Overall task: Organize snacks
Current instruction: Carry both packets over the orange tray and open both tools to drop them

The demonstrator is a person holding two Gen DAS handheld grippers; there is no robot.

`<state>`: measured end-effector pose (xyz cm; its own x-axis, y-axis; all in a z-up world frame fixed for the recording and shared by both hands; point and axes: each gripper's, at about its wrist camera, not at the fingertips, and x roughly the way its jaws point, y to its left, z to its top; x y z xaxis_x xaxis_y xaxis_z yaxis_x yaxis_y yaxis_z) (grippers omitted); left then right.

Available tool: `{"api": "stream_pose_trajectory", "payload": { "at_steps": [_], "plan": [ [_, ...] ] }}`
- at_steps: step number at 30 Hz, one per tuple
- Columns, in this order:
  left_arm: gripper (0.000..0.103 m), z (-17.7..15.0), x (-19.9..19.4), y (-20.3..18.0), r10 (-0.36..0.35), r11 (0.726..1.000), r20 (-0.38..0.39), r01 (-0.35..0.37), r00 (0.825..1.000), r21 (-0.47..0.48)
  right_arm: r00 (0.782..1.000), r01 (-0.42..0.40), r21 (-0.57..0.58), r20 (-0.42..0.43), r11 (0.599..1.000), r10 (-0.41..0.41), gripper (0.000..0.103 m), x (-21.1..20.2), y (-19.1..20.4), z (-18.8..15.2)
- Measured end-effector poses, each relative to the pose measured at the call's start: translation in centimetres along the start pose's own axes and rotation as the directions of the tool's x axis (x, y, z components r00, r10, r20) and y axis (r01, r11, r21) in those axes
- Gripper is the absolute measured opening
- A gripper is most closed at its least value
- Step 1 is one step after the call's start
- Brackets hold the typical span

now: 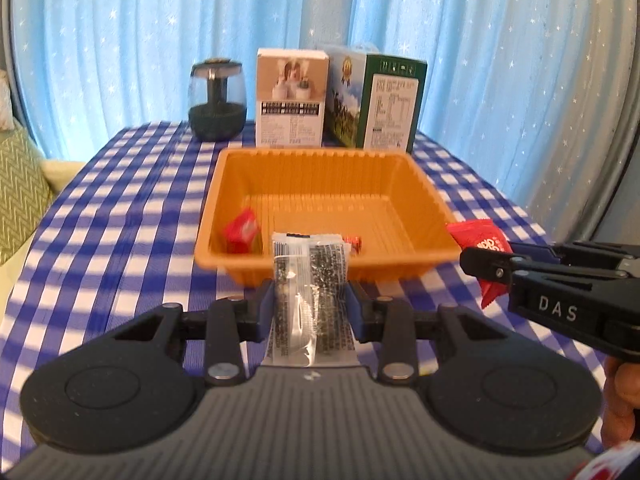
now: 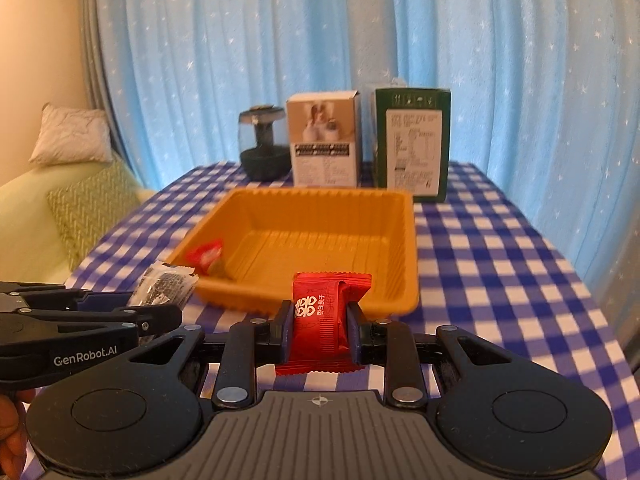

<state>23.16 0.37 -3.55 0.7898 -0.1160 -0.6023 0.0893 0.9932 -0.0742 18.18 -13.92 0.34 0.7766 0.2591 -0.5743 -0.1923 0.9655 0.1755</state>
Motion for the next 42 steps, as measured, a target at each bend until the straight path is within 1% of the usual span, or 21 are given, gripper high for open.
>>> {"api": "stream_pose_trajectory", "payload": {
  "at_steps": [5, 10, 14, 17, 21, 24, 35, 37, 38, 42],
  "plan": [
    [0.034, 2.2, 2.5, 0.3, 0.001, 1.0, 0.025, -0.001, 1.0, 0.004, 1.0, 0.012, 0.0, 0.017, 1.0, -0.012, 0.027, 2.0, -0.8, 1.7],
    [0.034, 3.9, 4.8, 0.7, -0.007, 1.0, 0.034, 0.008, 0.999, -0.002, 1.0, 0.021, -0.005, 0.023, 1.0, -0.021, 0.027, 4.1, -1.3, 2.9],
    [0.034, 4.9, 6.6, 0.8, -0.012, 1.0, 0.033, 0.013, 0.999, -0.013, 1.0, 0.012, 0.019, -0.003, 1.0, -0.012, 0.028, 6.1, -1.9, 3.7],
    [0.034, 5.3, 8.0, 0.9, -0.009, 1.0, 0.021, 0.009, 1.0, -0.015, 1.0, 0.01, 0.037, -0.019, 0.999, -0.009, 0.028, 7.3, -2.2, 3.9],
    [0.034, 5.5, 9.4, 1.2, -0.012, 0.999, 0.007, 0.012, 1.0, -0.042, 1.0, 0.006, 0.044, -0.03, 0.999, -0.005, 0.028, 8.5, -2.5, 4.2],
    [0.034, 5.7, 10.1, 0.9, -0.007, 1.0, 0.004, 0.007, 1.0, -0.023, 0.999, 0.007, 0.06, -0.045, 0.998, -0.004, 0.028, 9.2, -2.9, 4.2],
    [0.036, 5.6, 11.8, 0.1, 0.003, 1.0, -0.008, -0.003, 1.0, 0.002, 0.998, 0.022, 0.078, -0.061, 0.997, -0.018, 0.028, 10.3, -3.9, 4.3],
    [0.042, 5.6, 11.7, 0.3, 0.011, 1.0, -0.004, -0.011, 1.0, 0.001, 0.998, 0.02, 0.084, -0.063, 0.996, -0.015, 0.028, 10.3, -4.0, 4.2],
    [0.048, 5.6, 11.6, 0.4, 0.014, 1.0, 0.0, -0.014, 1.0, 0.001, 0.998, 0.022, 0.085, -0.063, 0.996, -0.017, 0.028, 10.3, -4.0, 4.2],
    [0.049, 5.6, 11.2, 1.3, 0.031, 0.999, 0.006, -0.031, 0.999, -0.004, 0.998, 0.021, 0.105, -0.061, 0.994, -0.015, 0.028, 10.3, -4.3, 4.3]
  ]
}}
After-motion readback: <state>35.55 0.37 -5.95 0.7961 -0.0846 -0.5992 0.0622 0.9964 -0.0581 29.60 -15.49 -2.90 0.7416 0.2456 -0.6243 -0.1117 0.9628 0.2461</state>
